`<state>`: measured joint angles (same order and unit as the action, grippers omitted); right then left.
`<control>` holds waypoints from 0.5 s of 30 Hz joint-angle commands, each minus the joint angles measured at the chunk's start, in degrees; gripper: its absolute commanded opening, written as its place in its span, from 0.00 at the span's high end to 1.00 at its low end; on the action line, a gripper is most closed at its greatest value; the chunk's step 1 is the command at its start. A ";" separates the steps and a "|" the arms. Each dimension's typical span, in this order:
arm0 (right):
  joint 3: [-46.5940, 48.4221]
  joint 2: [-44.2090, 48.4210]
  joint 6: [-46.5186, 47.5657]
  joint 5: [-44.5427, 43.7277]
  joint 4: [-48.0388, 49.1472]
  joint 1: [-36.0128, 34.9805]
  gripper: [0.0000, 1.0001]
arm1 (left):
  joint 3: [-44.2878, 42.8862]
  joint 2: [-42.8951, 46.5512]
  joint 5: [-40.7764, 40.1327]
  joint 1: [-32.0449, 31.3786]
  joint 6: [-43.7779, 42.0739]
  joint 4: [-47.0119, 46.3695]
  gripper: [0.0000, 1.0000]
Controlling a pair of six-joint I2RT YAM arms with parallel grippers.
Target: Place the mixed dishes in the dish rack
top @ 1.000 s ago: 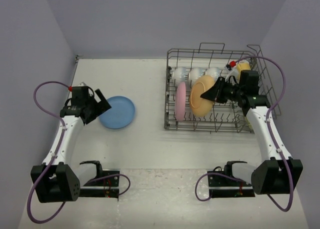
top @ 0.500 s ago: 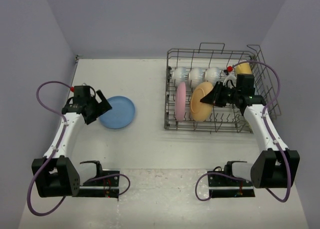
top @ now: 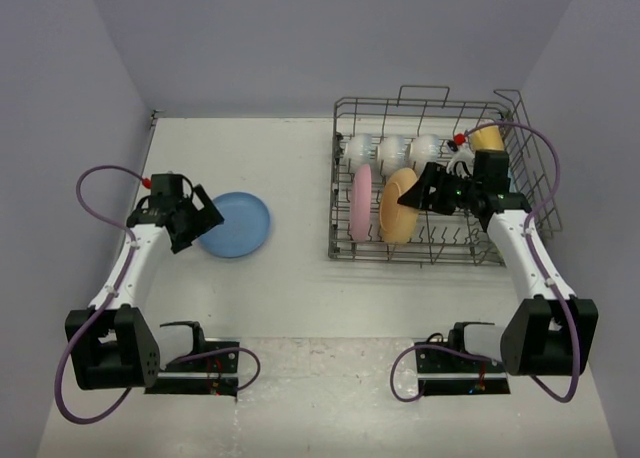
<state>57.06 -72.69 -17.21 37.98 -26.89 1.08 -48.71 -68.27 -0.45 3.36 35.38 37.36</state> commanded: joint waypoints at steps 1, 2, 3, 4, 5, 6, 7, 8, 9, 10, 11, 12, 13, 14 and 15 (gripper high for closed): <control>-0.54 2.98 2.18 -0.71 2.28 -0.03 0.28 | 0.98 -0.28 -1.75 -0.02 0.31 -2.21 0.00; -0.54 3.60 2.79 -0.97 2.20 -0.20 0.20 | 1.24 -0.28 -2.10 -0.02 0.40 -2.30 0.00; -0.72 4.04 2.89 -1.67 1.68 -0.29 0.16 | 1.42 -0.55 -2.19 -0.02 0.48 -2.30 0.00; -0.81 4.65 3.06 -2.37 1.58 -0.29 0.13 | 1.51 -0.72 -2.19 -0.02 0.66 -2.21 0.00; -1.24 5.79 3.41 -4.03 0.97 -0.29 0.08 | 1.86 -0.99 -2.54 -0.02 0.92 -2.12 0.00; -1.33 6.41 3.15 -5.44 0.71 -0.29 0.04 | 2.04 -1.07 -2.54 -0.10 1.10 -2.21 0.00; -1.42 7.11 3.06 -6.67 0.27 -0.29 0.01 | 2.21 -1.16 -2.63 -0.02 1.36 -2.21 0.00; -1.60 7.81 3.06 -7.56 0.09 -0.29 0.01 | 2.48 -1.25 -3.15 -0.02 1.54 -2.21 0.00; -1.86 9.21 3.06 -9.39 -0.43 -0.29 0.01 | 3.00 -1.43 -3.50 -0.02 2.06 -2.38 0.00; -1.95 9.92 2.97 -10.19 -0.79 -0.29 0.01 | 3.09 -1.60 -3.86 -0.02 2.24 -2.30 0.00; -2.04 10.71 3.06 -10.64 -1.05 -0.29 0.01 | 3.27 -1.86 -4.64 -0.02 2.33 -2.21 0.00; -2.30 11.51 3.06 -11.16 -1.40 -0.29 0.01 | 3.44 -2.39 -4.91 -0.02 2.50 -2.21 0.00; -2.39 12.99 2.89 -11.17 -1.58 -0.29 0.01 | 3.53 -2.65 -5.17 -0.02 2.77 -2.03 0.00; -2.39 13.79 2.97 -10.82 -1.76 -0.29 0.01 | 3.62 -3.35 -5.44 0.07 3.12 -2.03 0.00; -2.39 14.58 2.89 -10.56 -1.93 -0.29 0.01 | 3.62 -3.62 -5.44 0.07 3.56 -2.47 0.00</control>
<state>54.83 -60.88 -15.18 29.41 -28.36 0.93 -45.56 -70.94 -3.62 3.36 37.10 36.93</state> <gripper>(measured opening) 0.987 0.997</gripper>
